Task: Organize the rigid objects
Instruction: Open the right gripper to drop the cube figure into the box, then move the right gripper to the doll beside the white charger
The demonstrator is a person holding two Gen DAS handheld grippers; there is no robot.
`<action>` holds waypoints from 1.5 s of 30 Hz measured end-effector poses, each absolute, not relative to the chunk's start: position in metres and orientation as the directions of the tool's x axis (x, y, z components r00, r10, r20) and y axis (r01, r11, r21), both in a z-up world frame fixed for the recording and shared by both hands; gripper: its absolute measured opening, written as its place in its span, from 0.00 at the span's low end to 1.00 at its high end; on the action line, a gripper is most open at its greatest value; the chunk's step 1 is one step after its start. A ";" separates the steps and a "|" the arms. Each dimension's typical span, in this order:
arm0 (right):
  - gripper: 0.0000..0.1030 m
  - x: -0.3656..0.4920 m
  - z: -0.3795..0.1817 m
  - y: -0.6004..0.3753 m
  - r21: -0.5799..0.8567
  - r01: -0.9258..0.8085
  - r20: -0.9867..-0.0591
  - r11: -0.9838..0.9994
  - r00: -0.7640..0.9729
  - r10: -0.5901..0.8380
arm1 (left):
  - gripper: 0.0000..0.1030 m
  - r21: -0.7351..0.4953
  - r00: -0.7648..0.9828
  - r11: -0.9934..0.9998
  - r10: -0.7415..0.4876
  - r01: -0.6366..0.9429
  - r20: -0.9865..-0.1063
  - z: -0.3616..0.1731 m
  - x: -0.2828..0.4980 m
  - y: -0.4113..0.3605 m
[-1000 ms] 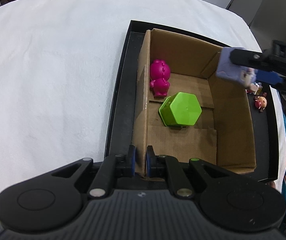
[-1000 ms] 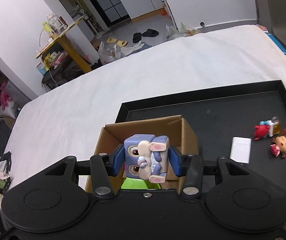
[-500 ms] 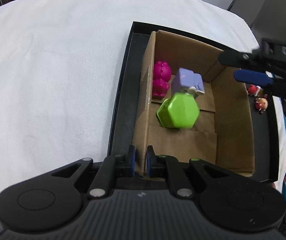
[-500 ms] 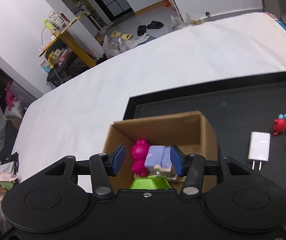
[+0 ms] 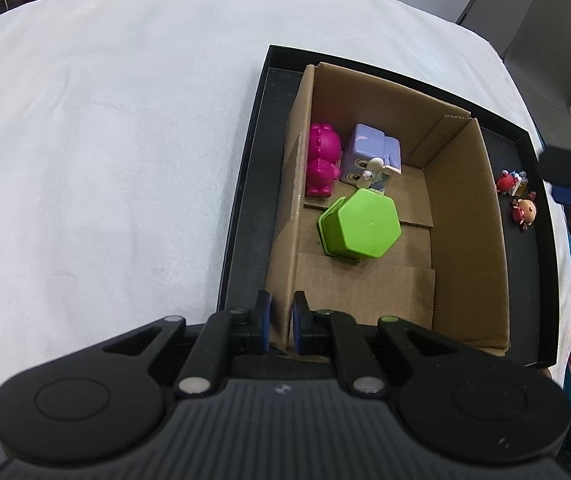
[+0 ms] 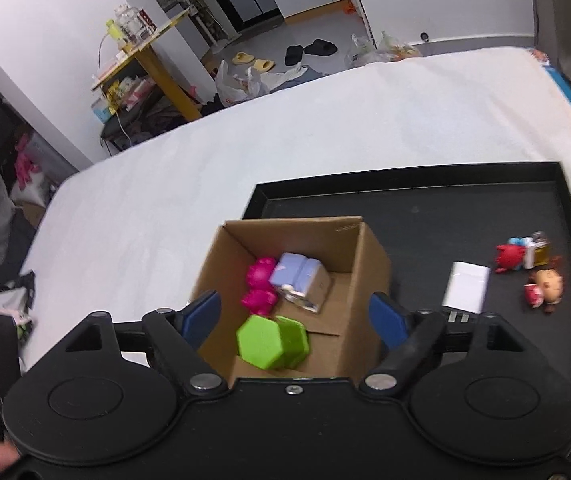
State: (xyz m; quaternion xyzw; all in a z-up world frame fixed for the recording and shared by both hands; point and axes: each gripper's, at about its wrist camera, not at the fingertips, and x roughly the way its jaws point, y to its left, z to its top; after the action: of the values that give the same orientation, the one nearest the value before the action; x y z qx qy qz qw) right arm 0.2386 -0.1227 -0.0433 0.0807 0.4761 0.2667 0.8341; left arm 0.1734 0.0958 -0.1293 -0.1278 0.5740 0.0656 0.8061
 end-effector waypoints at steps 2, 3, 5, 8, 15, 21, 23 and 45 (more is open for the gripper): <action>0.79 0.237 -0.041 -0.127 0.378 -0.376 -0.757 0.846 0.400 0.517 | 0.09 -0.130 0.333 0.959 -0.040 -0.253 -0.942 -0.129 0.174 0.096; 0.80 0.236 -0.040 -0.130 0.377 -0.378 -0.757 0.846 0.400 0.516 | 0.09 -0.129 0.332 0.958 -0.039 -0.254 -0.942 -0.129 0.174 0.096; 0.85 0.233 -0.039 -0.136 0.377 -0.379 -0.755 0.845 0.403 0.518 | 0.09 -0.126 0.330 0.959 -0.036 -0.255 -0.943 -0.129 0.174 0.096; 0.85 0.228 -0.041 -0.143 0.381 -0.382 -0.750 0.842 0.406 0.523 | 0.09 -0.120 0.328 0.958 -0.028 -0.261 -0.944 -0.130 0.173 0.095; 0.85 0.227 -0.046 -0.155 0.402 -0.370 -0.731 0.838 0.422 0.537 | 0.09 -0.087 0.310 0.959 0.000 -0.270 -0.951 -0.132 0.175 0.090; 0.86 0.227 -0.046 -0.174 0.396 -0.354 -0.718 0.847 0.456 0.526 | 0.09 -0.073 0.303 0.953 0.020 -0.295 -0.953 -0.132 0.176 0.088; 0.86 0.228 -0.049 -0.182 0.386 -0.343 -0.722 0.856 0.465 0.512 | 0.09 -0.072 0.302 0.949 0.025 -0.306 -0.953 -0.131 0.176 0.088; 0.82 0.260 -0.107 -0.223 0.151 -0.225 -0.786 0.963 0.563 0.255 | 0.09 -0.023 0.286 0.939 0.081 -0.342 -0.955 -0.130 0.178 0.078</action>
State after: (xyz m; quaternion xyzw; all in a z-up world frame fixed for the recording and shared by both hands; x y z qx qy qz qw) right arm 0.2601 -0.2229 -0.1068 0.0169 0.4474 0.1358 0.8838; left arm 0.1777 0.0776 -0.1299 -0.1123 0.5824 0.1332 0.7940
